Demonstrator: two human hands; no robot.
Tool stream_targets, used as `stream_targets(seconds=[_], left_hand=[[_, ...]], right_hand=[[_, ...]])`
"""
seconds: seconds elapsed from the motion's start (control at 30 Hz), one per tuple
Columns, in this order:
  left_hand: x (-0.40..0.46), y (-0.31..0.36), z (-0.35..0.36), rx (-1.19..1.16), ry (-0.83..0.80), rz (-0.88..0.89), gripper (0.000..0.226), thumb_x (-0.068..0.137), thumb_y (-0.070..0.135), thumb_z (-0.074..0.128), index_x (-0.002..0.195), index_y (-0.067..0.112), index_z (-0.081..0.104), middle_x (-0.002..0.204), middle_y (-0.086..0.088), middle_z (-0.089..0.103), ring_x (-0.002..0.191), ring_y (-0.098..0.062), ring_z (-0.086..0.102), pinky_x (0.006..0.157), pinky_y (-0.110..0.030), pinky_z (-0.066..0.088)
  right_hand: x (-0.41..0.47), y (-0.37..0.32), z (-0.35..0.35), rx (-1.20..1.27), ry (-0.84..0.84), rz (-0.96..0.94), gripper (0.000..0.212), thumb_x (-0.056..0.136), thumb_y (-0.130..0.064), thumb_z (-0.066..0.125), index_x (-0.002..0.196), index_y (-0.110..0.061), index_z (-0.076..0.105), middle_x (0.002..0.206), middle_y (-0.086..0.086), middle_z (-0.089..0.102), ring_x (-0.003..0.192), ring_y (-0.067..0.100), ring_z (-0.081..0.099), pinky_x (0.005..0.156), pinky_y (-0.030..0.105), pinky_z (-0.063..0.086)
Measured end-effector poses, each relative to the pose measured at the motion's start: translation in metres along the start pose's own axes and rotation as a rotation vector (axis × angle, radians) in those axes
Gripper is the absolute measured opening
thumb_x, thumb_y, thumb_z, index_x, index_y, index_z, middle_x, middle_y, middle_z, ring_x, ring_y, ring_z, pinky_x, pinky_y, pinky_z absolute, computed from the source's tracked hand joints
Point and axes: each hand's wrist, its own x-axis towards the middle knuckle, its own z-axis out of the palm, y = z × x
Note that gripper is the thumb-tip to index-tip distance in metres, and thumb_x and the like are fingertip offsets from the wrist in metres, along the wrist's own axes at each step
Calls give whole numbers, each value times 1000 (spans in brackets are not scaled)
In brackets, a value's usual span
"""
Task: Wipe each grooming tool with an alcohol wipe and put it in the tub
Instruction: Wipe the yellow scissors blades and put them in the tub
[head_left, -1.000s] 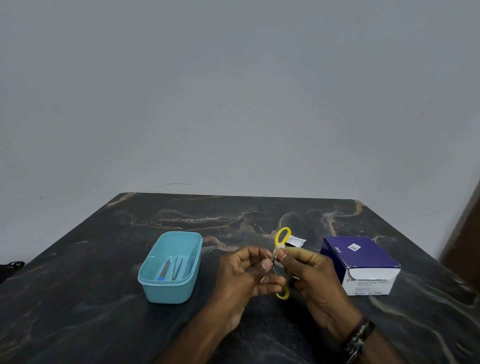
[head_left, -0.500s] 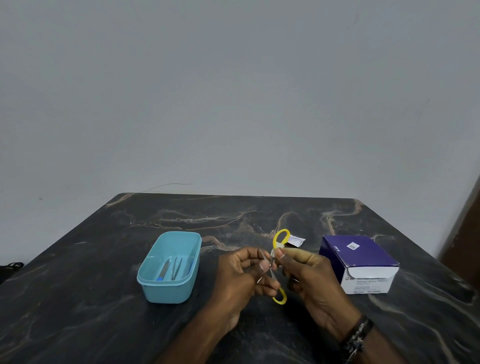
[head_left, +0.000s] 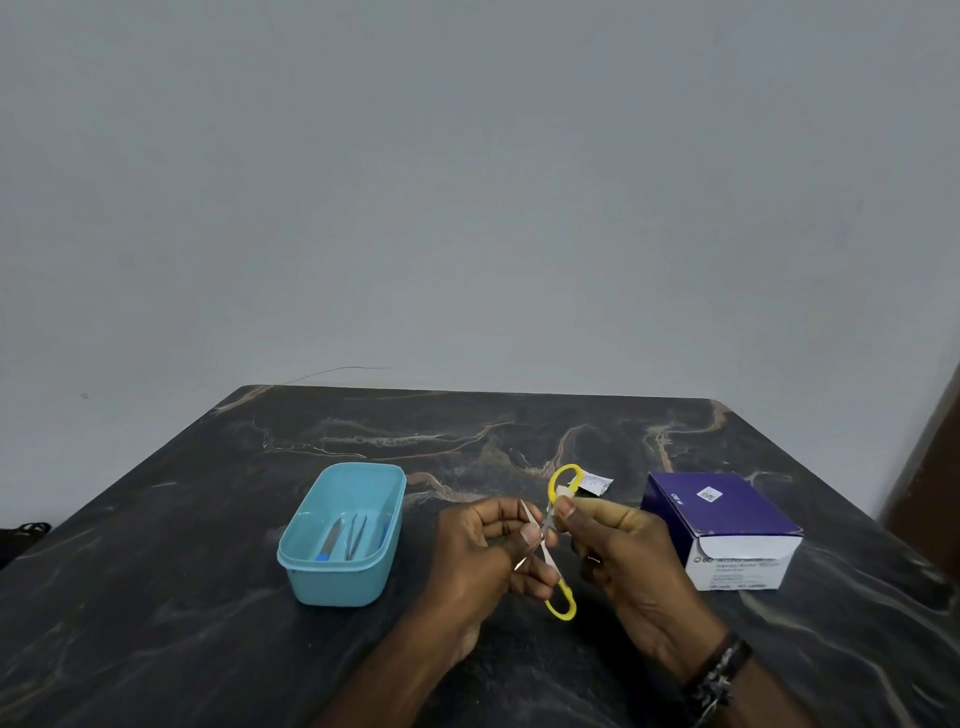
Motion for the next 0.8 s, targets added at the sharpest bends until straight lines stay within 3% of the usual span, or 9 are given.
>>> stream_targets(seconds=[0.1,0.23,0.4,0.5,0.63,0.8], left_hand=[[0,0,2,10,-18,-3,7,90,-3,58,95,-6,62,77,-15,72,47,-21,63,44,-27,53],[0,0,2,25,-27,-3,7,90,-3,59,95,-6,63,77,-14,72,48,-21,64,44,-27,53],[-1,1,0,23,-15,-12,8,90,-4,58,96,-5,64,76,-14,72,47,-20,63,43,-27,53],[0,2,0,24,-32,-32,9,91,-4,58,98,-7,63,77,-15,72,47,-20,63,43,-26,53],[-1,5,-1,27,-63,-59,9,90,-4,58,97,-6,64,78,-17,72,48,-21,63,43,-26,52],[1,12,-4,-21,40,-63,9,88,0,62,96,1,67,78,-14,75,45,-13,55,43,-23,45]], right_hand=[[1,-4,-4,84,54,-11,16,80,-13,69,83,1,74,56,7,61,40,6,42,38,16,31],[6,-4,-9,94,125,-48,12,83,-15,69,82,-8,78,73,13,59,49,9,35,40,17,28],[6,2,-7,25,63,-2,13,84,-17,69,78,-10,78,73,14,51,48,8,36,41,18,29],[7,2,-7,30,73,-5,12,83,-17,70,79,-8,77,65,9,56,47,8,36,40,17,28],[8,-3,-11,60,118,-42,12,84,-15,69,87,-5,77,75,11,62,50,8,37,39,15,31],[8,-4,-10,52,127,-61,15,87,-12,66,92,-1,75,73,8,60,52,8,40,41,15,30]])
